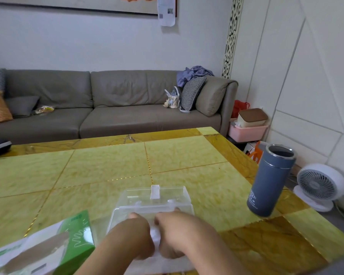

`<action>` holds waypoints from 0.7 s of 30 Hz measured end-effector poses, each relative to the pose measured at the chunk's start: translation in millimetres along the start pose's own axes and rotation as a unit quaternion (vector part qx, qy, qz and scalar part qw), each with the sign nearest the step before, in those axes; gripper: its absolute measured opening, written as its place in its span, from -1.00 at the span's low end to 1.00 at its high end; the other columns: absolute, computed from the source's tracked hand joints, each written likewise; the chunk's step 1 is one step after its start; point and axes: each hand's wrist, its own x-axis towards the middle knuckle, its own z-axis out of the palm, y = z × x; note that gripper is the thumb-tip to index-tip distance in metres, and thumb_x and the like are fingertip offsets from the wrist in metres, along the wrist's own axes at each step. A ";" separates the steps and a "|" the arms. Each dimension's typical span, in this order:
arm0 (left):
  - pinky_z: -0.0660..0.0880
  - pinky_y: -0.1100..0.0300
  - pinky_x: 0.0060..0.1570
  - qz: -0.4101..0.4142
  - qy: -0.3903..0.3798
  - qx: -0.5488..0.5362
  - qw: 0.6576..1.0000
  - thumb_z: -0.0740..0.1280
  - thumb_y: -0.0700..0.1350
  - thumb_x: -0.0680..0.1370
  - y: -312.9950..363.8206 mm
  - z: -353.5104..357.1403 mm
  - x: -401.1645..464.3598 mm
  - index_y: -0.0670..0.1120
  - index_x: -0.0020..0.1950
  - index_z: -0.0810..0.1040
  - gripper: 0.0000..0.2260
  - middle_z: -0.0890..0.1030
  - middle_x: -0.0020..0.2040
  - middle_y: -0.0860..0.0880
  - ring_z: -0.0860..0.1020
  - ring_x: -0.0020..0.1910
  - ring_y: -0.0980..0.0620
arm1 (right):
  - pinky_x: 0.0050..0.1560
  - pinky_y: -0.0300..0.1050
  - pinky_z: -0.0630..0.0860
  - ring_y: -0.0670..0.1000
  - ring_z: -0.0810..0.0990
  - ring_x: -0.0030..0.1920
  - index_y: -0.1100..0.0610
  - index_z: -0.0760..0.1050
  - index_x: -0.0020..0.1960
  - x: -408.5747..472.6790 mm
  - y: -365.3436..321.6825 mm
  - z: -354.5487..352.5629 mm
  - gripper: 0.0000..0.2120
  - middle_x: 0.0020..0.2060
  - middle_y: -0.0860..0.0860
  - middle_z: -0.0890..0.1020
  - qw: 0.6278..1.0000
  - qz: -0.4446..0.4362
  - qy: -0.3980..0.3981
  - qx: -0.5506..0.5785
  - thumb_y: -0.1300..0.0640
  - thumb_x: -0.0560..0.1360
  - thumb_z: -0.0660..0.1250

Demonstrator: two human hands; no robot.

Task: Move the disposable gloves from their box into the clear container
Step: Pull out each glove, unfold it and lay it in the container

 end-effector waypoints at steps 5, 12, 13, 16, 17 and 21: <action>0.41 0.24 -0.16 0.045 0.013 -0.039 0.998 0.33 -0.01 0.61 -9.9 -9.7 -14.9 -0.30 0.48 0.24 -0.43 0.56 -0.09 0.00 0.62 0.03 -0.02 | 0.17 0.04 0.58 0.20 0.62 0.27 0.06 0.36 0.54 1.4 3.1 3.8 -0.44 0.54 0.19 0.32 1.000 -0.021 0.016 -0.006 0.27 0.55 0.24; 0.38 0.19 -0.19 0.152 0.157 -0.037 0.975 0.15 -0.17 0.65 -31.2 -6.6 -58.7 -0.03 0.22 0.39 -0.84 0.49 -0.04 0.04 0.56 -0.01 0.00 | -0.09 -0.04 0.55 0.14 0.64 -0.03 0.09 0.59 0.15 -7.9 -2.0 2.9 -0.69 0.06 0.07 0.63 0.986 -0.056 0.134 -0.085 0.33 0.51 0.22; 0.43 0.17 -0.15 0.167 0.180 -0.042 0.968 0.16 -0.19 0.64 -35.6 -7.7 -65.8 0.00 0.18 0.40 -0.84 0.49 0.01 0.05 0.56 0.05 0.01 | -0.12 -0.05 0.52 0.14 0.64 -0.05 0.08 0.59 0.13 -10.1 -3.1 2.0 -0.69 0.04 0.05 0.62 0.982 -0.060 0.153 -0.093 0.33 0.51 0.21; 0.54 0.12 0.08 0.222 0.254 -0.112 0.935 0.18 -0.19 0.64 -53.7 -12.6 -80.5 0.12 0.28 0.46 -0.71 0.49 0.25 0.22 0.53 0.16 0.14 | -0.03 -0.03 0.58 0.14 0.65 0.01 0.06 0.57 0.21 -14.8 -9.5 2.0 -0.66 0.07 0.03 0.63 0.973 -0.068 0.201 -0.091 0.32 0.56 0.18; 0.54 0.14 0.08 0.225 0.277 -0.144 0.923 0.18 -0.15 0.65 -60.8 -15.8 -84.2 0.15 0.28 0.48 -0.73 0.48 0.24 0.27 0.54 0.13 0.17 | 0.01 -0.01 0.61 0.13 0.66 0.02 0.06 0.58 0.21 -16.7 -11.2 2.2 -0.65 0.07 0.03 0.63 0.969 -0.070 0.225 -0.079 0.32 0.55 0.18; 0.59 -0.01 -0.16 0.060 0.378 -0.200 0.902 0.20 -0.07 0.60 -120.6 -15.3 -73.7 0.05 -0.06 0.53 -0.87 0.59 -0.15 0.11 0.57 -0.20 0.08 | -0.01 -0.04 0.62 0.06 0.63 0.00 -0.02 0.58 0.14 -13.8 -29.5 13.5 -0.67 0.00 -0.06 0.66 0.935 -0.109 0.335 -0.041 0.29 0.52 0.21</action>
